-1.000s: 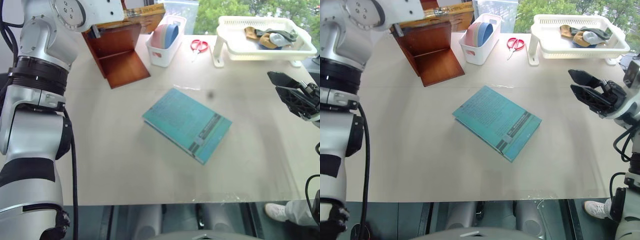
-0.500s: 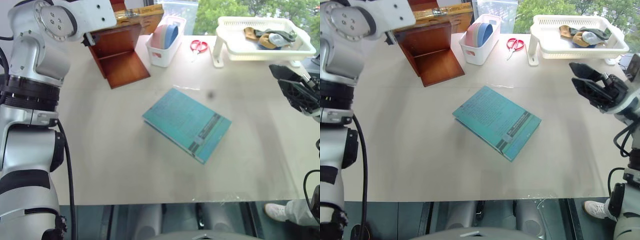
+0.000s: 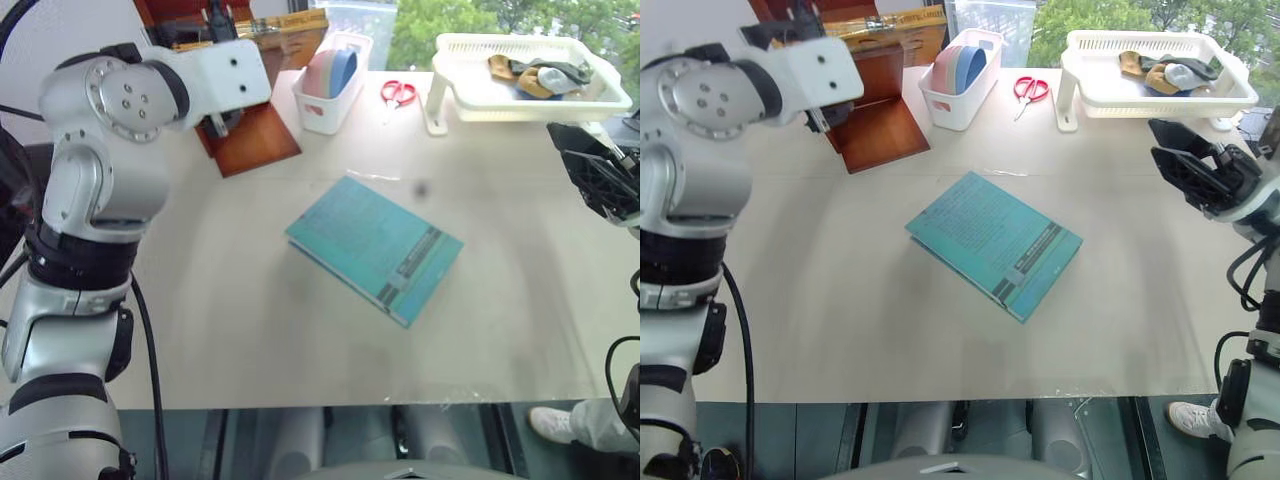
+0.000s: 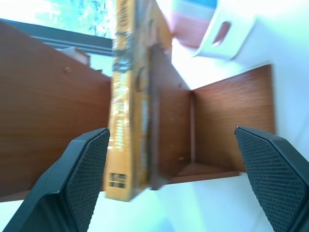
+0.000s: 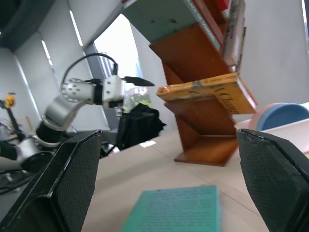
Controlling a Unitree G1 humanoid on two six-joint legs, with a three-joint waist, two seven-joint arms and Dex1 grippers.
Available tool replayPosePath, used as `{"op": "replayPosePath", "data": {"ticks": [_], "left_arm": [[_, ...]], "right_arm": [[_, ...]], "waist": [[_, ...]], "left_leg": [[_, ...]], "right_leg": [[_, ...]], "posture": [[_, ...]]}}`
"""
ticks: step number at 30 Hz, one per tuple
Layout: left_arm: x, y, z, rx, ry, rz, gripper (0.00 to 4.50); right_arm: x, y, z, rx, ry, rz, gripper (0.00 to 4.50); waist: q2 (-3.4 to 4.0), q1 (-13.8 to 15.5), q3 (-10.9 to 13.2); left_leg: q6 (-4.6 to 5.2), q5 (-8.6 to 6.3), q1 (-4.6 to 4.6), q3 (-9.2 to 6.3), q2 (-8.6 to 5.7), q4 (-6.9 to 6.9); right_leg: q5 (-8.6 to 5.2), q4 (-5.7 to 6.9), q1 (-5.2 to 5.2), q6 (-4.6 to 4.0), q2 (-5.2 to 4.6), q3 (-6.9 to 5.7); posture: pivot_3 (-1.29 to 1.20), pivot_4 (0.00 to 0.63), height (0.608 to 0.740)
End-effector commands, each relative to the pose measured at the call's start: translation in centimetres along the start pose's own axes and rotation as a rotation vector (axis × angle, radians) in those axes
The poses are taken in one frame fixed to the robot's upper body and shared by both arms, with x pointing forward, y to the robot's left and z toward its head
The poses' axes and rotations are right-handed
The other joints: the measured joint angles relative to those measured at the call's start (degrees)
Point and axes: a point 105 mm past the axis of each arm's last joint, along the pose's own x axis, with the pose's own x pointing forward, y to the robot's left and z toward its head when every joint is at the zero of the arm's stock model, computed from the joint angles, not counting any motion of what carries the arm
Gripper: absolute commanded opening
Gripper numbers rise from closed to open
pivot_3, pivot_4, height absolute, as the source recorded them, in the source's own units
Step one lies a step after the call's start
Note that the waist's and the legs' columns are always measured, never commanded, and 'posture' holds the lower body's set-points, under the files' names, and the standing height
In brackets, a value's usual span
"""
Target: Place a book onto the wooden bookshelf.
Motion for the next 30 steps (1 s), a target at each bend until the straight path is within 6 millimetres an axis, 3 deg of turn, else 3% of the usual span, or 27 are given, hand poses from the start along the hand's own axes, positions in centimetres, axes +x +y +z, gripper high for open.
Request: {"op": "replayPosePath", "data": {"ticks": [1,8,12,14,17,22,30], "left_arm": [[-1.5,-1.2,-0.9,-0.089,0.023,-0.010,4.41],[-2.2,-6.6,-3.2,-0.255,0.091,-0.133,4.41],[-2.2,-11.8,-3.3,-0.640,0.039,-0.242,4.41],[-2.4,-13.8,-2.7,-0.738,-0.016,-0.265,4.41],[-2.8,-15.2,-2.3,-0.844,-0.080,-0.259,4.41],[-4.2,-17.1,-2.3,-1.054,-0.149,-0.280,4.41],[-5.8,-19.4,-4.5,-1.156,-0.128,-0.254,4.41]], "right_arm": [[-1.0,0.3,2.4,-0.091,-0.021,-0.021,4.50],[-2.3,0.3,3.1,-0.120,0.008,-0.074,4.50],[-3.6,-0.2,2.2,-0.121,0.076,-0.147,4.50],[-4.2,-0.4,1.7,-0.117,0.112,-0.179,4.50],[-5.2,-0.8,0.8,-0.130,0.172,-0.247,4.50],[-7.6,-0.7,-2.5,-0.144,0.333,-0.340,4.50],[-11.7,-0.6,-7.5,-0.185,0.610,-0.443,4.50]], "waist": [[0.01,-0.06,-0.01],[0.02,-0.05,-0.01],[0.09,0.26,-0.07],[0.09,0.32,-0.07],[0.05,0.38,-0.05],[0.07,0.69,-0.10],[0.08,0.88,-0.15]], "left_leg": [[0.00,0.00,0.01,0.00,0.00,0.01],[0.02,-0.01,0.05,-0.03,0.06,0.18],[0.02,-0.01,0.09,-0.06,0.08,0.32],[0.03,-0.01,0.16,-0.10,0.16,0.38],[0.02,-0.01,0.18,-0.09,0.17,0.40],[0.02,-0.01,0.35,-0.05,0.19,0.40],[0.01,-0.02,1.24,0.02,0.20,0.25]], "right_leg": [[0.00,0.02,0.00,0.00,0.00,0.02],[0.00,0.21,0.04,0.00,0.04,0.04],[0.00,0.37,0.06,0.00,0.04,0.05],[-0.01,0.44,0.10,0.00,-0.01,0.09],[0.00,0.49,0.09,0.00,0.04,0.11],[0.00,0.52,0.22,0.00,0.04,0.17],[-0.01,0.27,1.10,0.00,0.03,0.21]], "posture": [[0.00,0.150,0.740],[0.00,0.150,0.740],[0.00,0.150,0.740],[0.00,0.150,0.740],[0.00,0.150,0.740],[0.00,0.150,0.740],[0.00,0.150,0.740]]}}
